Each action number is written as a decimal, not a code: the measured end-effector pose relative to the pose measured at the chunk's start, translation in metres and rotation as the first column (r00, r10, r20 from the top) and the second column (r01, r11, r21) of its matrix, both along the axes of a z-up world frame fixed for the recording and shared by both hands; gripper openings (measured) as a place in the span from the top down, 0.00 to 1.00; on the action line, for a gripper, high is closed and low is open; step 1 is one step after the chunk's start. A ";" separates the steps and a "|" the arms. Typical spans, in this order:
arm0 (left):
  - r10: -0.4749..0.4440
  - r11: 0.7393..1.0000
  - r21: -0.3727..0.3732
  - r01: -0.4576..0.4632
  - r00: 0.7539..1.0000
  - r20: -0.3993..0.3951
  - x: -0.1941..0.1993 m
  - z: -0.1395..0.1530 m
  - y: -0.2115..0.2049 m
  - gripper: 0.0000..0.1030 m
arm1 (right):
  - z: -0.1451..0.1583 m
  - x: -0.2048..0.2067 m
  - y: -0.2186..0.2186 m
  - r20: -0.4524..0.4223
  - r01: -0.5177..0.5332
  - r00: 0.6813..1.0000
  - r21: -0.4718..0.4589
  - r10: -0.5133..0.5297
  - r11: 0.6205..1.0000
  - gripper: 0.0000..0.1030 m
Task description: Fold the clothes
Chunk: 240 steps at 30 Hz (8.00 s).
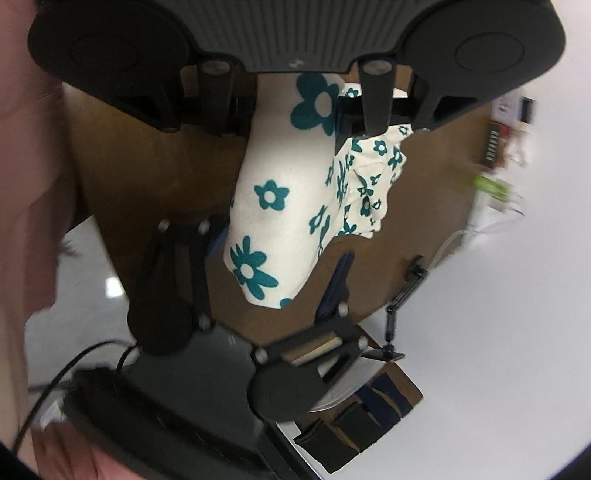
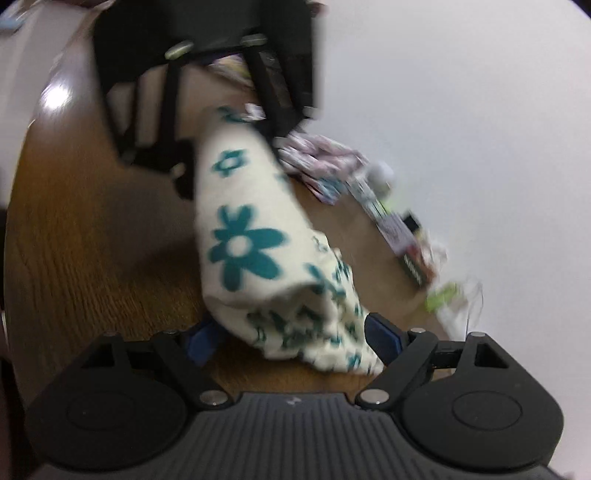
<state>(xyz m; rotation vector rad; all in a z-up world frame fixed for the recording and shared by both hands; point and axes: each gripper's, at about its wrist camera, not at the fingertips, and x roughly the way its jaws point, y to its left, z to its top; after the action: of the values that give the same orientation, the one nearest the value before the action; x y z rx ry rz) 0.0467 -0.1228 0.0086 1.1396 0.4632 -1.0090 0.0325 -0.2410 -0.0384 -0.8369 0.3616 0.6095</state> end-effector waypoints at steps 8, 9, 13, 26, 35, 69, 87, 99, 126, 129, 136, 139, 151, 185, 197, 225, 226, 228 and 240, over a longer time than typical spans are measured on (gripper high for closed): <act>0.108 0.985 -0.076 -0.152 0.906 -0.409 0.051 0.034 0.008 0.60 | 0.023 0.031 -0.010 -0.209 -0.081 0.972 0.140 0.109 0.987 0.60; 0.118 0.978 -0.104 -0.183 0.885 -0.451 0.061 0.038 0.011 0.57 | 0.028 0.039 -0.017 -0.260 -0.065 0.959 0.190 0.115 0.980 0.61; 0.145 0.933 -0.196 -0.301 0.815 -0.561 0.100 0.041 0.027 0.48 | 0.043 0.079 -0.049 -0.442 0.035 0.886 0.371 0.143 0.928 0.62; 0.181 0.688 -0.250 -0.682 0.494 -0.850 0.186 -0.005 0.059 0.43 | 0.014 0.163 -0.108 -0.744 0.377 0.606 0.581 0.282 0.721 0.63; 0.228 0.562 -0.138 -0.815 0.314 -0.922 0.211 -0.043 0.066 0.44 | -0.021 0.188 -0.125 -0.812 0.570 0.505 0.569 0.294 0.592 0.63; 0.472 0.534 -0.452 -0.715 0.695 -0.542 0.161 -0.026 0.053 0.79 | 0.003 0.140 -0.055 -0.472 0.564 0.820 0.571 -0.323 0.597 0.83; 0.490 0.552 -0.585 -0.594 0.799 -0.350 0.097 -0.008 0.052 0.73 | 0.025 0.073 -0.053 -0.349 0.479 0.878 0.636 -0.328 0.605 0.73; 0.535 0.549 -0.538 -0.639 0.764 -0.361 0.095 -0.042 0.042 0.78 | -0.012 0.076 -0.042 -0.444 0.569 0.821 0.573 -0.360 0.590 0.70; 0.422 0.131 -0.411 -0.902 0.426 -0.800 0.096 -0.019 0.135 0.01 | 0.019 0.034 -0.106 -0.663 0.705 0.708 0.644 -0.244 0.296 0.00; 0.407 0.135 -0.381 -0.915 0.402 -0.820 0.102 -0.023 0.135 0.01 | 0.009 0.038 -0.110 -0.699 0.738 0.674 0.621 -0.241 0.264 0.00; 0.370 0.155 -0.298 -0.942 0.335 -0.867 0.140 -0.033 0.127 0.06 | 0.001 0.058 -0.116 -0.746 0.770 0.636 0.599 -0.198 0.220 0.00; 0.380 0.166 -0.236 -0.957 0.283 -0.881 0.161 -0.043 0.122 0.18 | -0.004 0.073 -0.117 -0.775 0.792 0.607 0.573 -0.176 0.212 0.00; 0.315 0.218 -0.185 -0.958 0.249 -0.916 0.197 -0.054 0.112 0.36 | -0.029 0.112 -0.105 -0.819 0.819 0.566 0.545 -0.093 0.178 0.09; 0.300 0.250 -0.263 -0.932 0.333 -0.894 0.188 -0.051 0.102 0.77 | -0.043 0.123 -0.098 -0.801 0.788 0.598 0.582 -0.028 0.201 0.64; 0.276 0.206 -0.321 -0.924 0.370 -0.887 0.168 -0.034 0.115 0.79 | -0.023 0.116 -0.088 -0.761 0.740 0.648 0.619 -0.033 0.262 0.66; 0.386 0.100 -0.516 -0.851 0.511 -0.768 0.265 0.083 0.143 0.79 | 0.096 0.239 -0.049 -0.553 0.523 0.831 0.733 -0.065 0.435 0.66; 0.391 0.097 -0.516 -0.851 0.509 -0.767 0.272 0.083 0.144 0.79 | 0.097 0.248 -0.048 -0.552 0.522 0.831 0.730 -0.069 0.440 0.66; 0.408 0.092 -0.516 -0.851 0.505 -0.760 0.287 0.080 0.144 0.79 | 0.099 0.267 -0.045 -0.557 0.525 0.827 0.722 -0.073 0.451 0.66; 0.498 0.060 -0.440 -0.896 0.408 -0.765 0.412 0.024 0.131 0.80 | 0.051 0.398 -0.041 -0.605 0.568 0.792 0.675 -0.088 0.472 0.66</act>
<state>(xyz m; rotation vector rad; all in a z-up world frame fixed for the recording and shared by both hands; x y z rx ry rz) 0.4590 0.0080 0.0323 -0.3544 0.6961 -0.3526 0.4304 -0.2815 0.0124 0.3843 0.6192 0.5150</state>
